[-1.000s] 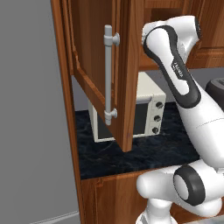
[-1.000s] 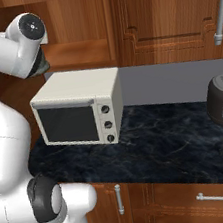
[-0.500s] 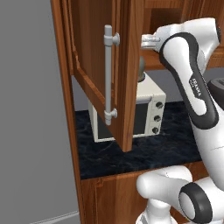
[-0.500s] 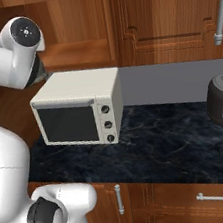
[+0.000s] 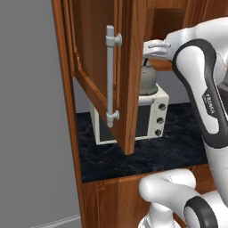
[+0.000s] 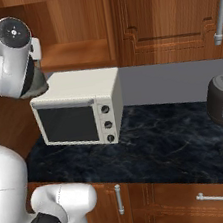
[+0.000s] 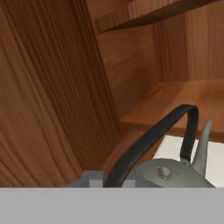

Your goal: Open the cabinet, pick the kettle from the cabinet, and place it in the sink.

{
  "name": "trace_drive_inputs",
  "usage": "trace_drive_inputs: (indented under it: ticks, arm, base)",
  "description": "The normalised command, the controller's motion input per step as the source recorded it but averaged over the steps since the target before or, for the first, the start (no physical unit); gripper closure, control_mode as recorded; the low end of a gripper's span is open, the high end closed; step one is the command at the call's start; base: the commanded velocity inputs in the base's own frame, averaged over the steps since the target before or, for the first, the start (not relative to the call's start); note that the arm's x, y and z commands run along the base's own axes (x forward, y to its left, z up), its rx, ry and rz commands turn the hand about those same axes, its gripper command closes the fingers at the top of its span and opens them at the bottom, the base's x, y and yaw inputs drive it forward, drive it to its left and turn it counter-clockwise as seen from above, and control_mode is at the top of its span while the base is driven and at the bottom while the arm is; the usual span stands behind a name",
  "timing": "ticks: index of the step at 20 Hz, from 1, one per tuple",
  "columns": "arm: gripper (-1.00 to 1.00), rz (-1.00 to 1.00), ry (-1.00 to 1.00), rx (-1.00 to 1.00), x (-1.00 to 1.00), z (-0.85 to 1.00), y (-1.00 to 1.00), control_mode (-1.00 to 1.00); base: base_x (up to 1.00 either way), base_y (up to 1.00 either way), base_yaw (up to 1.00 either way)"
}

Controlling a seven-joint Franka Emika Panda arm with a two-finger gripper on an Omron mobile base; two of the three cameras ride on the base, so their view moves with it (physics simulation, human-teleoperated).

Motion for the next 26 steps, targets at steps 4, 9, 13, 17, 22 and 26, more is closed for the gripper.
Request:
trace_drive_inputs:
  ticks: [4,9,13,17,22,26]
  arm:
    - [1.0,-0.03,0.16,-0.04,-0.43,-0.03,-0.15,-1.0]
    - [1.0,0.0,0.07,-0.04,-0.5,-0.04,-0.24,-1.0]
    - [1.0,0.0,0.0,-0.01,-0.51,-0.11,-0.39,-1.0]
    - [1.0,0.0,0.0,0.0,-0.5,-0.14,-0.45,-1.0]
    - [1.0,0.0,-0.02,-0.04,-0.47,-0.27,-0.36,-1.0]
    - [1.0,0.0,-0.01,-0.06,-0.3,-0.28,-0.35,-1.0]
  base:
    - [0.0,0.0,0.0]
    - [0.0,0.0,0.0]
    - [0.0,0.0,0.0]
    - [0.0,0.0,0.0]
    - [0.0,0.0,0.0]
    - [0.0,0.0,0.0]
